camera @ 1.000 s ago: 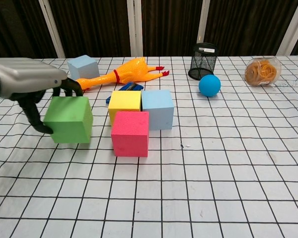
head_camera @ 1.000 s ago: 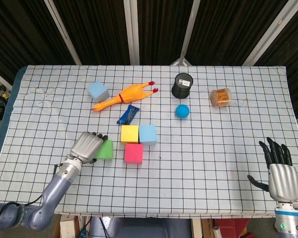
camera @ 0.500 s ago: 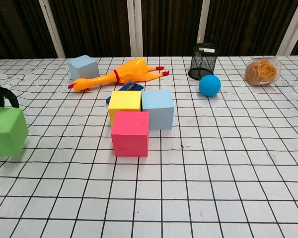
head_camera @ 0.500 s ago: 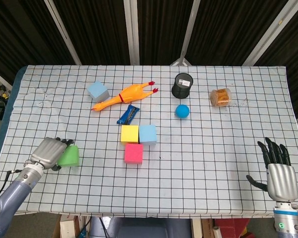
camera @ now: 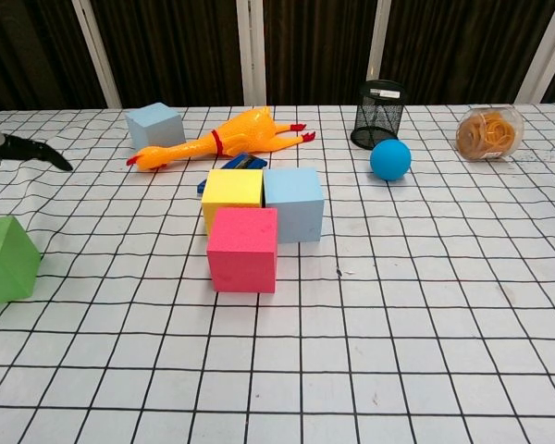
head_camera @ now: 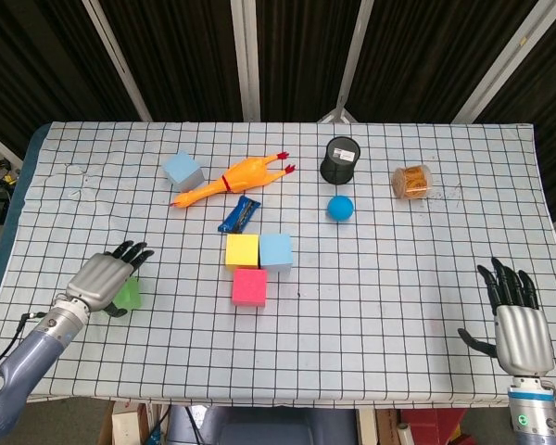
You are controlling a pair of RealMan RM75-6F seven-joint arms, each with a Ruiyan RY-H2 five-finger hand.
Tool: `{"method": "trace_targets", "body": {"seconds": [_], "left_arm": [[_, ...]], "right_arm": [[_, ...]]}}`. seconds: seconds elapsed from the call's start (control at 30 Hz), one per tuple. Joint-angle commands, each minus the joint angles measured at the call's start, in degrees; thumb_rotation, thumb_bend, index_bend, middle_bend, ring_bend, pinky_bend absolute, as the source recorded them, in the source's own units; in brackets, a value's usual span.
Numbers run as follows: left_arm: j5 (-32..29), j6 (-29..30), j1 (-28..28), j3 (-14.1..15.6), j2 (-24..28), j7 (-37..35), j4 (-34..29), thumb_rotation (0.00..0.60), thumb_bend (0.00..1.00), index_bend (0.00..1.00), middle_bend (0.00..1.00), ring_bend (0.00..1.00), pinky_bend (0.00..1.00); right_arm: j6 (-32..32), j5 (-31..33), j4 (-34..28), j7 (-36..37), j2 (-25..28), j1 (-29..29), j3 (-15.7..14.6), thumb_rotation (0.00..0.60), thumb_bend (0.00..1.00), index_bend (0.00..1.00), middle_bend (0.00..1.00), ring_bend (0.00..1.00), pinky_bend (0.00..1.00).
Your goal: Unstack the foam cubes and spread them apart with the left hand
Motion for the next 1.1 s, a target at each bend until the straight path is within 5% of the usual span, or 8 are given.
{"method": "trace_targets", "body": {"seconds": [0.03,0.43,1.1], "left_arm": [[3.28,4.71,1.64,-4.66,-3.08,-5.82,1.81,0.600,0.00,0.05,0.00,0.00,0.31],[-4.88,3.58,-4.81,-10.46,-16.57,2.68,9.62,0.600,0.00,0.05,0.00,0.00,0.30],[-13.75,7.46,-12.24,-11.96,-34.98,17.30,20.06,0.600,0.00,0.06,0.00,0.00,0.29]], "right_arm": [[-0.05,-0.11,0.03,-0.11,-0.08,0.06,-0.05,0.600,0.04,0.11,0.00,0.06,0.00],[-0.03,0.13,-0.05,0.13,0.17,0.01,-0.03,0.600,0.04,0.11,0.00,0.06,0.00],[1.29,-0.14,0.30,3.52,1.25,-0.63,0.48,0.600,0.04,0.11,0.00,0.06,0.00]]}}
